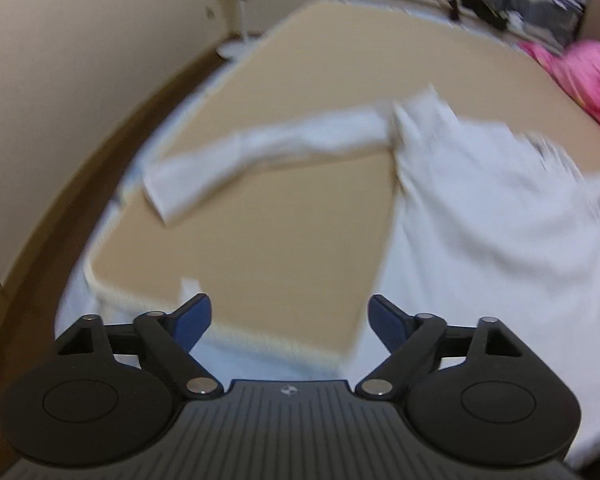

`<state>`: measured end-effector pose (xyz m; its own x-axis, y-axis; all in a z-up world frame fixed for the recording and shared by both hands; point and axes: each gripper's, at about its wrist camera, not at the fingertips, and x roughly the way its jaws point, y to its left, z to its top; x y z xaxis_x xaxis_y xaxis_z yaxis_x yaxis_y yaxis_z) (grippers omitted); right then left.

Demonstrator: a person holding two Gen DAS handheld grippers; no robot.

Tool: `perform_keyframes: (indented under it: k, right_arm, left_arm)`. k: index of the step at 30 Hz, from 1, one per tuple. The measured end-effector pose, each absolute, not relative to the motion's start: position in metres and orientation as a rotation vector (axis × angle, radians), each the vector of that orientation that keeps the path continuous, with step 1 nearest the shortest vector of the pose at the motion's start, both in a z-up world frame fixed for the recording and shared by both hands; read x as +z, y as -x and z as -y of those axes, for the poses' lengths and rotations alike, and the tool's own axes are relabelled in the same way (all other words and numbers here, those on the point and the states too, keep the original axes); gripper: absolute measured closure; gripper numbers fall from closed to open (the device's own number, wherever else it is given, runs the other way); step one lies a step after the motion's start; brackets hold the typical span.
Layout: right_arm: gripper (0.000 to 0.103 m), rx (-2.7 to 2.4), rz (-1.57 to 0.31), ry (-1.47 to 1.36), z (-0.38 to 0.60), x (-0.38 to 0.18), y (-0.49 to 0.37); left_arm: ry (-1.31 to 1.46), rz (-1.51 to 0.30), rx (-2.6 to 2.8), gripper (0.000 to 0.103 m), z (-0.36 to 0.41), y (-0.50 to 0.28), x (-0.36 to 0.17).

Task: Fold small clothes
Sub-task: 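Lay the hem down and open both grippers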

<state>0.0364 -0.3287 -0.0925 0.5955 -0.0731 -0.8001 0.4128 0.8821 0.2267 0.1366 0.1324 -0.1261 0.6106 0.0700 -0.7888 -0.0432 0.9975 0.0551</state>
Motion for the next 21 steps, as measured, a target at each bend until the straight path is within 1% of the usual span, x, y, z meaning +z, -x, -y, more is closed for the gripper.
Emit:
perform_keyframes:
  k: [2,5,8,11,14,16,18,20,21]
  right_arm:
    - [0.053,-0.278,-0.846,-0.398,0.325,-0.077,-0.057]
    - [0.053,-0.26,-0.823,-0.356,0.314,-0.067,-0.09]
    - [0.053,-0.255,-0.859,-0.322,0.301,-0.075,-0.119]
    - [0.053,-0.27,-0.91,-0.256,0.281,-0.089,-0.14]
    - [0.053,-0.268,-0.95,-0.212,0.262,-0.1,-0.157]
    - [0.053,-0.255,-0.976,-0.197,0.251,-0.107,-0.169]
    - [0.053,-0.247,-0.996,-0.175,0.24,-0.111,-0.179]
    - [0.053,-0.229,-1.012,-0.145,0.227,-0.115,-0.187]
    - [0.053,-0.218,-1.019,-0.127,0.221,-0.115,-0.19]
  left_arm:
    - [-0.023,-0.899,0.117,0.009,-0.146,-0.17,-0.121]
    - [0.09,-0.957,0.193,0.01,-0.185,-0.22,-0.131]
    - [0.253,-1.013,0.278,0.026,-0.237,-0.261,-0.15]
    - [0.46,-1.053,0.332,0.026,-0.289,-0.289,-0.173]
    - [0.621,-1.109,0.328,0.025,-0.317,-0.309,-0.198]
    - [0.66,-1.142,0.318,0.023,-0.321,-0.32,-0.211]
    - [0.658,-1.176,0.327,0.018,-0.318,-0.331,-0.221]
    - [0.645,-1.156,0.372,0.018,-0.314,-0.337,-0.224]
    - [0.622,-1.127,0.398,0.041,-0.313,-0.34,-0.222]
